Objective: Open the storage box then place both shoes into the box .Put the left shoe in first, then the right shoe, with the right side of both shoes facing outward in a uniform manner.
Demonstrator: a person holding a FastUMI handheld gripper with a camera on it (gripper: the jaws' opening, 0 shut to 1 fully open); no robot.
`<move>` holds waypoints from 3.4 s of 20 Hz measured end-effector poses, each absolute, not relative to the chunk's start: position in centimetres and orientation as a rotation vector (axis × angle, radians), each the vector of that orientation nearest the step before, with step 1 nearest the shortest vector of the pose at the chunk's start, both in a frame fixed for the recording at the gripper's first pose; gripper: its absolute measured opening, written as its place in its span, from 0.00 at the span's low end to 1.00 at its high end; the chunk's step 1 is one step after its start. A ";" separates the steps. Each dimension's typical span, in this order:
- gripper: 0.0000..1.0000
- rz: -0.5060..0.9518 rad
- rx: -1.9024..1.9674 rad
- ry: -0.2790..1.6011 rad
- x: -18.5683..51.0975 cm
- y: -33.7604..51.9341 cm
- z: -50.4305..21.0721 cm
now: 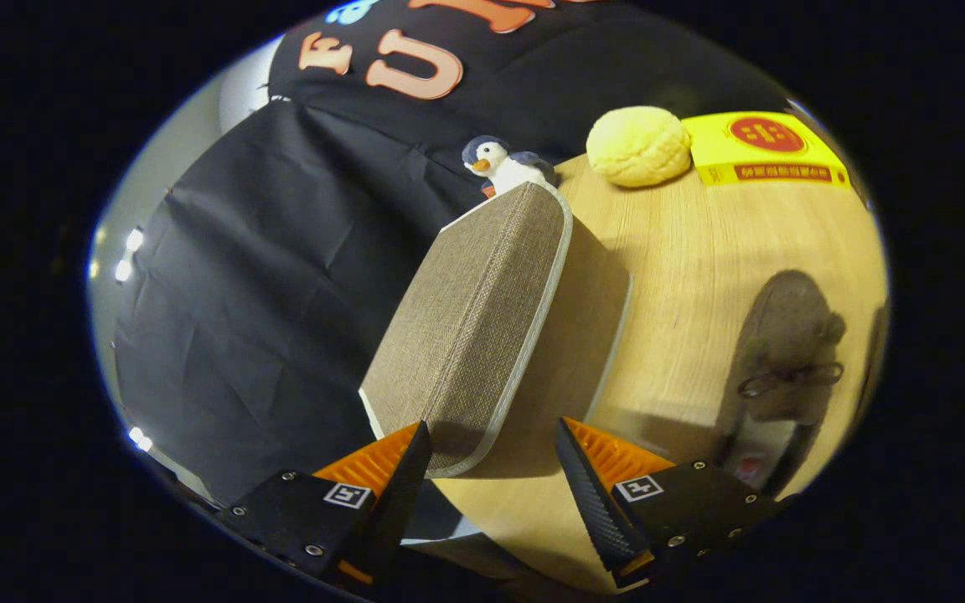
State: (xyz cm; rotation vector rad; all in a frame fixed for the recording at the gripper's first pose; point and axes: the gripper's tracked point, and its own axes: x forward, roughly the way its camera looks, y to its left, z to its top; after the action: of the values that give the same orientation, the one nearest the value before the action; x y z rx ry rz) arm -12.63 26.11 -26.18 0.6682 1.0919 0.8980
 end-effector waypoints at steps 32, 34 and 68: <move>0.80 0.892 1.351 1.040 -10.0 29.9 -24.7; 0.80 0.888 1.387 1.023 -9.5 30.0 -24.7; 0.22 1.068 0.874 0.932 -8.1 48.5 -6.2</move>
State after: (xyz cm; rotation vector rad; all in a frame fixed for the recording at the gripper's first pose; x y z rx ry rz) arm -8.06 48.50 -6.16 0.8742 0.9319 1.0684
